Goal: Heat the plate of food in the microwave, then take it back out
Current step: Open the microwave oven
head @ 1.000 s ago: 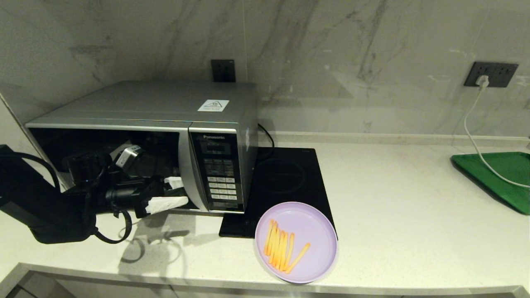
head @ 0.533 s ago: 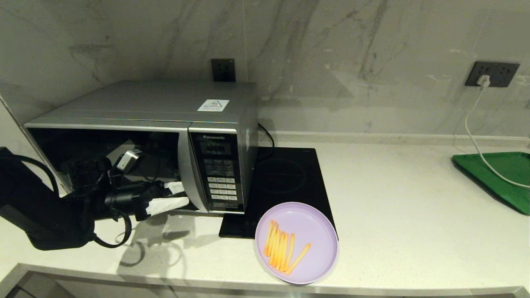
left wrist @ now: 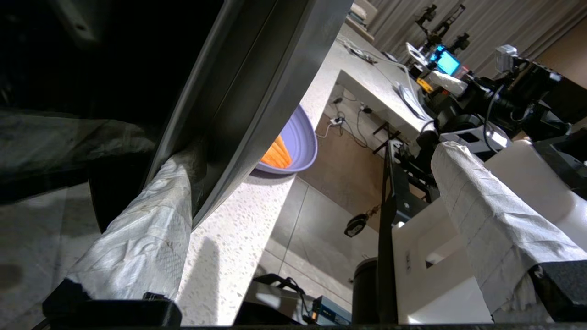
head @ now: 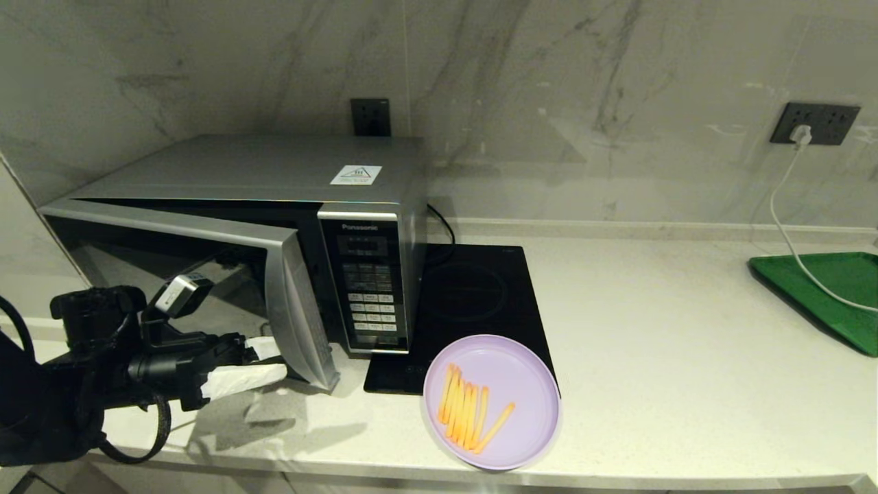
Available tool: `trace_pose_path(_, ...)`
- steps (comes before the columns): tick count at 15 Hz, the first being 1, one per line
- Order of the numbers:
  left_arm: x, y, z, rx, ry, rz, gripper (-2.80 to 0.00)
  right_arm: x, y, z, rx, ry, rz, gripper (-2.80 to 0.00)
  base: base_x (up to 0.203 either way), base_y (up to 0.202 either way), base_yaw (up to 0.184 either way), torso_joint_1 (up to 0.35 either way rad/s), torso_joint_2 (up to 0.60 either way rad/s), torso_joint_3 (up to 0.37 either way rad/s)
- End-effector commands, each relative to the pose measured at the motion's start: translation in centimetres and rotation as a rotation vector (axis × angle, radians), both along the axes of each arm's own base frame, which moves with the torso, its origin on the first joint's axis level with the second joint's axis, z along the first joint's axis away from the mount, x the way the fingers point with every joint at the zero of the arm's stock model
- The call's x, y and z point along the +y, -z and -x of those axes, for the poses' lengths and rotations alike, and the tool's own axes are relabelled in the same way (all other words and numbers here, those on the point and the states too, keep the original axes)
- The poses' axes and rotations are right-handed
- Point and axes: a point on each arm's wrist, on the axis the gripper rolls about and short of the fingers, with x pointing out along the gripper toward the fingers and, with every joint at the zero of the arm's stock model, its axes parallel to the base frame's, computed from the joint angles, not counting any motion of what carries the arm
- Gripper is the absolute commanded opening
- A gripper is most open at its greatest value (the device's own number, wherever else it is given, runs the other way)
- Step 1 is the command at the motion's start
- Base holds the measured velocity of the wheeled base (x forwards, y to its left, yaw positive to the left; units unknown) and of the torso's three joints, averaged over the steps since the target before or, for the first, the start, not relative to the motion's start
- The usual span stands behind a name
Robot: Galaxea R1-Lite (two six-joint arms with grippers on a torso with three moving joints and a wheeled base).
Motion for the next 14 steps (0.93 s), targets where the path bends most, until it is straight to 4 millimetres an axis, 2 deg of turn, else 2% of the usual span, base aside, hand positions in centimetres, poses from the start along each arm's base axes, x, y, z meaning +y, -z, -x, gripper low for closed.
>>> trace_pose_path(1, 0.2, -0.3, 0.2, -0.034, 0.001, -0.001, 0.0, 0.0, 0.0, 0.0, 0.001, 0.001, 0.0, -2.8, 0.0, 0.0, 0.0, 0.0, 0.0, 0.0)
trace_pose_path(4, 2.8, -0.6, 0.6, -0.085, -0.09, -0.013, 0.0, 0.0, 0.0, 0.0, 0.001, 0.001, 0.0, -2.8, 0.0, 0.0, 0.0, 0.0, 0.0, 0.0)
trace_pose_path(9, 9.7, -0.8, 3.4, -0.106, -0.354, -0.032, 0.0, 0.0, 0.0, 0.0, 0.001, 0.0, 0.0, -2.8, 0.0, 0.0, 0.0, 0.0, 0.0, 0.0)
trace_pose_path(10, 10.5, -1.3, 4.6, -0.119, -0.402, -0.039, -2.8, 0.0, 0.0, 0.0, 0.001, 0.001, 0.0, -2.8, 0.0, 0.0, 0.0, 0.0, 0.0, 0.0)
trace_pose_path(12, 10.7, -3.2, 7.0, -0.177, -0.458, -0.064, -2.8, 0.0, 0.0, 0.0, 0.001, -0.001, 0.0, -2.8, 0.0, 0.0, 0.0, 0.0, 0.0, 0.0)
trace_pose_path(14, 10.0, -6.1, 9.4, -0.286, -0.487, -0.109, -2.8, 0.0, 0.0, 0.0, 0.001, 0.001, 0.0, -2.8, 0.0, 0.0, 0.0, 0.0, 0.0, 0.0)
